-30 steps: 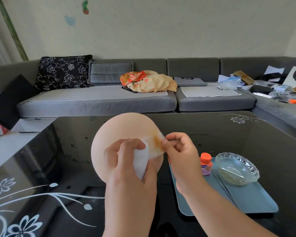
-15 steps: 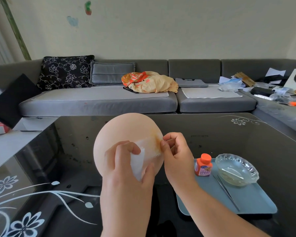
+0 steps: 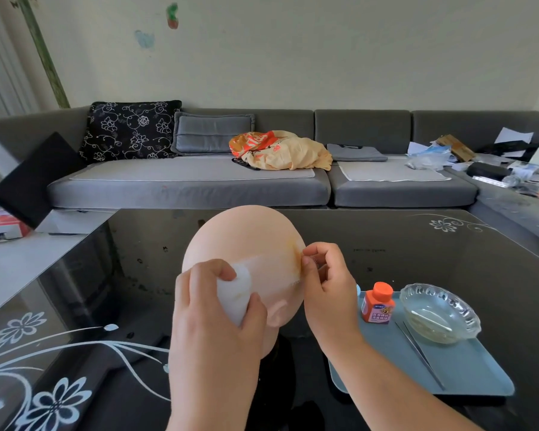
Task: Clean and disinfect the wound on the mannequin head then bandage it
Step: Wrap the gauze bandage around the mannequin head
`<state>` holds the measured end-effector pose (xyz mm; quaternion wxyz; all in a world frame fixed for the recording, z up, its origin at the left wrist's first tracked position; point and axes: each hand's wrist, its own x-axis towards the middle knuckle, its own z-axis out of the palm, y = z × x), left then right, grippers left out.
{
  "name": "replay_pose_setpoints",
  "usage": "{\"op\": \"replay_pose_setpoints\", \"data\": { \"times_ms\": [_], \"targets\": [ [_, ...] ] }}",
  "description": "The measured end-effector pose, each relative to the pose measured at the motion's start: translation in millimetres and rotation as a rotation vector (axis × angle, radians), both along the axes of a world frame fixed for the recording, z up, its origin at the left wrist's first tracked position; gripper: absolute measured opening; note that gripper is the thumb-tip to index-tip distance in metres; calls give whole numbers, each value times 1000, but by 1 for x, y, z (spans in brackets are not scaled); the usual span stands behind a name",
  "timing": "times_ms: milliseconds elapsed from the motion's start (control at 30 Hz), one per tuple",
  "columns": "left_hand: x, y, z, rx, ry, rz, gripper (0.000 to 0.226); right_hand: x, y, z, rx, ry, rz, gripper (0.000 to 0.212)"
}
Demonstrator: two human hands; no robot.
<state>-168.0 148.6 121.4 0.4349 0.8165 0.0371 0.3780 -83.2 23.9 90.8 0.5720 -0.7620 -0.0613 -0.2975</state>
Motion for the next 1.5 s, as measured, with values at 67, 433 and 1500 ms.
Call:
{"op": "replay_pose_setpoints", "data": {
  "times_ms": [67,433,1500],
  "targets": [
    [0,4,0,-21,10,11,43,0,0,0,-11,-5,-8,13],
    [-1,28,1,-101,-3,31,56,0,0,-2,-92,-55,-55,14],
    [9,90,-23,-92,50,43,41,-14,3,-5,-40,-105,41,45]
  ]
}}
